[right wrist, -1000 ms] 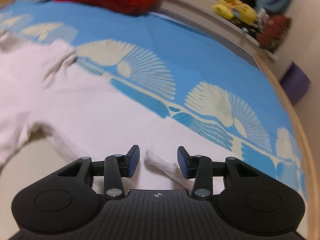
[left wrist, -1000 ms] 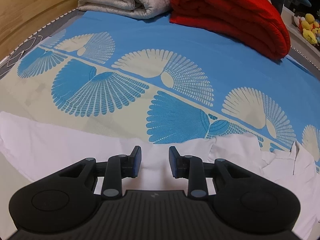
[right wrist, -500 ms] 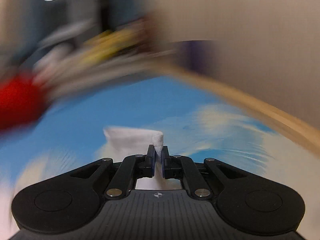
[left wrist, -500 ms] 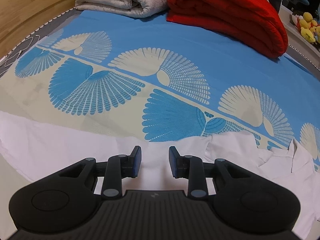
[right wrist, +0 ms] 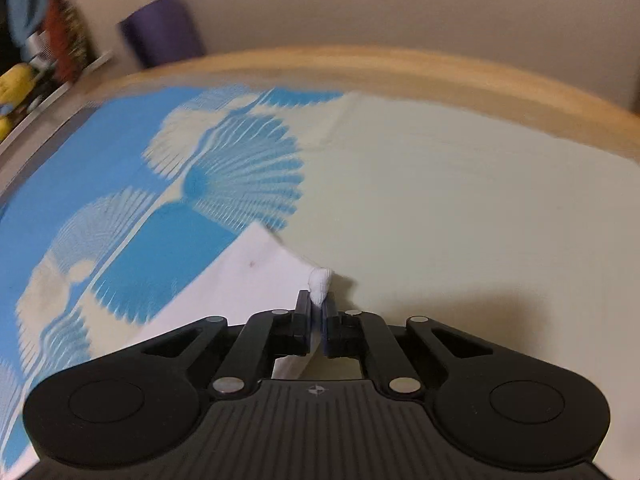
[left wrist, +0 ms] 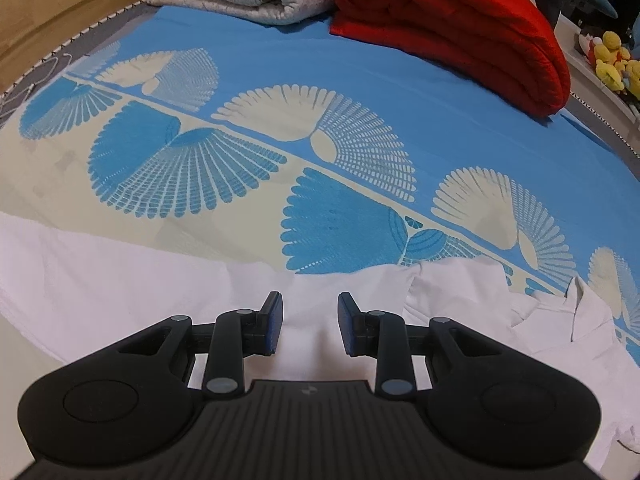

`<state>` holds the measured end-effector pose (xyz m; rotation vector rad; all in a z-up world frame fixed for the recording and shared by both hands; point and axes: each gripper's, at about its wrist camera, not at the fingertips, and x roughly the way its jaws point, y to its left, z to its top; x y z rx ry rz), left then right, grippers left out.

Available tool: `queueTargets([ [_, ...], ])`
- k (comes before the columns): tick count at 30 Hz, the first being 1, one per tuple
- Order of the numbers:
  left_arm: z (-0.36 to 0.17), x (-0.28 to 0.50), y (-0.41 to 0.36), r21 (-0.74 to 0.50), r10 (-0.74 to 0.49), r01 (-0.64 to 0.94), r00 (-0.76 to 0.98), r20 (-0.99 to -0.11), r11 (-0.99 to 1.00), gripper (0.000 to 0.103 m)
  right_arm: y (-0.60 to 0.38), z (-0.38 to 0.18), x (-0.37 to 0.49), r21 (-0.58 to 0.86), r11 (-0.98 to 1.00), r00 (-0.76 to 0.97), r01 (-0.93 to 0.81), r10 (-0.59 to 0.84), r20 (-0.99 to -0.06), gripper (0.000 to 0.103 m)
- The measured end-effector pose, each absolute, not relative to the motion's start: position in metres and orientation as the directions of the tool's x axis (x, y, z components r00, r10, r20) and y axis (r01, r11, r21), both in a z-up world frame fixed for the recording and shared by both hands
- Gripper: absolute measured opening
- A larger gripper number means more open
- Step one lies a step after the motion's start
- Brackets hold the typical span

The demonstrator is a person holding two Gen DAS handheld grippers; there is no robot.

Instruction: Fold small clothes

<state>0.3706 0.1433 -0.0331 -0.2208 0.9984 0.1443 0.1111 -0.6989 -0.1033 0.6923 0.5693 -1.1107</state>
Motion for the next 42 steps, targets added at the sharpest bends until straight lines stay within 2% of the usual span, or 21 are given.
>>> queueTargets([
  [2, -0.035, 0.371, 0.146, -0.132, 0.008, -0.224, 0.532, -0.847, 0.966, 0.033, -0.691, -0.096, 0.119, 0.107, 0.250, 0.251, 0.962, -0.664, -0.704, 0.007],
  [4, -0.037, 0.372, 0.150, -0.147, -0.004, -0.228, 0.529, -0.848, 0.962, 0.033, -0.674, -0.082, 0.129, -0.031, 0.222, 0.153, 0.974, -0.757, -0.635, 0.028],
  [6, -0.039, 0.373, 0.152, -0.168, -0.025, -0.224, 0.527, -0.850, 0.960, 0.033, -0.656, -0.065, 0.141, -0.155, 0.166, 0.056, 0.974, -0.838, -0.543, 0.039],
  [8, -0.044, 0.375, 0.152, -0.197, -0.061, -0.205, 0.528, -0.847, 0.959, 0.033, -0.636, -0.048, 0.148, -0.150, 0.170, 0.079, 0.974, -0.875, -0.478, 0.039],
  [10, -0.048, 0.377, 0.150, -0.223, -0.097, -0.174, 0.538, -0.837, 0.959, 0.038, -0.607, -0.033, 0.164, -0.113, 0.281, 0.205, 0.953, -0.873, -0.442, 0.040],
  [12, -0.054, 0.379, 0.146, -0.237, -0.126, -0.133, 0.556, -0.822, 0.962, 0.043, -0.575, -0.025, 0.184, -0.043, 0.489, 0.419, 0.871, -0.785, -0.455, 0.040],
  [15, -0.063, 0.383, 0.136, -0.235, -0.152, -0.070, 0.583, -0.798, 0.969, 0.050, -0.512, -0.025, 0.224, 0.089, 0.820, 0.732, 0.566, -0.449, -0.513, 0.040],
  [18, -0.076, 0.388, 0.129, -0.223, -0.164, -0.016, 0.631, -0.758, 0.975, 0.058, -0.446, -0.038, 0.258, 0.170, 0.944, 0.810, 0.282, -0.140, -0.569, 0.044],
  [20, -0.086, 0.393, 0.123, -0.186, -0.158, 0.029, 0.660, -0.734, 0.982, 0.064, -0.407, -0.053, 0.276, 0.189, 0.967, 0.793, 0.169, -0.019, -0.609, 0.044],
  [23, -0.100, 0.400, 0.116, -0.146, -0.163, 0.082, 0.667, -0.727, 0.986, 0.071, -0.364, -0.076, 0.296, 0.186, 0.979, 0.742, 0.086, 0.062, -0.668, 0.044],
  [28, -0.120, 0.407, 0.114, -0.099, -0.144, 0.106, 0.651, -0.745, 0.989, 0.073, -0.333, -0.104, 0.316, 0.061, 0.997, 0.695, 0.049, 0.010, -0.719, 0.047],
  [29, -0.122, 0.408, 0.113, -0.088, -0.143, 0.117, 0.655, -0.742, 0.989, 0.068, -0.333, -0.109, 0.322, 0.028, 0.999, 0.684, 0.046, -0.011, -0.729, 0.047],
  [30, -0.123, 0.407, 0.112, -0.073, -0.142, 0.131, 0.659, -0.738, 0.989, 0.046, -0.330, -0.112, 0.324, 0.005, 0.999, 0.679, 0.045, -0.027, -0.733, 0.047],
  [31, -0.124, 0.408, 0.110, -0.046, -0.142, 0.161, 0.656, -0.741, 0.986, 0.031, -0.329, -0.114, 0.324, -0.002, 0.999, 0.678, 0.044, -0.031, -0.735, 0.039],
  [32, -0.124, 0.409, 0.108, -0.030, -0.147, 0.188, 0.650, -0.745, 0.982, 0.006, -0.329, -0.116, 0.324, -0.001, 0.999, 0.680, 0.040, -0.028, -0.733, 0.029],
  [33, -0.122, 0.410, 0.107, -0.028, -0.161, 0.212, 0.641, -0.751, 0.977, 0.004, -0.328, -0.115, 0.322, -0.011, 0.999, 0.689, 0.035, -0.032, -0.724, 0.004],
  [35, -0.114, 0.413, 0.109, 0.021, -0.120, 0.197, 0.671, -0.732, 0.980, 0.003, -0.327, -0.109, 0.324, -0.021, 0.999, 0.716, 0.040, -0.044, -0.697, 0.004],
  [39, -0.093, 0.415, 0.118, 0.125, 0.072, 0.007, 0.784, -0.616, 0.992, 0.001, -0.331, -0.088, 0.329, -0.040, 0.990, 0.805, 0.136, -0.134, -0.578, 0.004],
  [40, -0.092, 0.419, 0.118, 0.143, 0.101, -0.012, 0.765, -0.636, 0.990, 0.006, -0.330, -0.086, 0.331, -0.057, 0.988, 0.806, 0.144, -0.151, -0.572, 0.006],
  [41, -0.092, 0.422, 0.119, 0.139, 0.097, -0.004, 0.735, -0.671, 0.990, 0.017, -0.328, -0.089, 0.334, -0.093, 0.983, 0.789, 0.161, -0.185, -0.586, 0.011],
  [42, -0.089, 0.420, 0.120, 0.117, 0.071, 0.012, 0.731, -0.679, 0.993, 0.022, -0.327, -0.092, 0.336, -0.115, 0.979, 0.765, 0.170, -0.205, -0.611, 0.024],
])
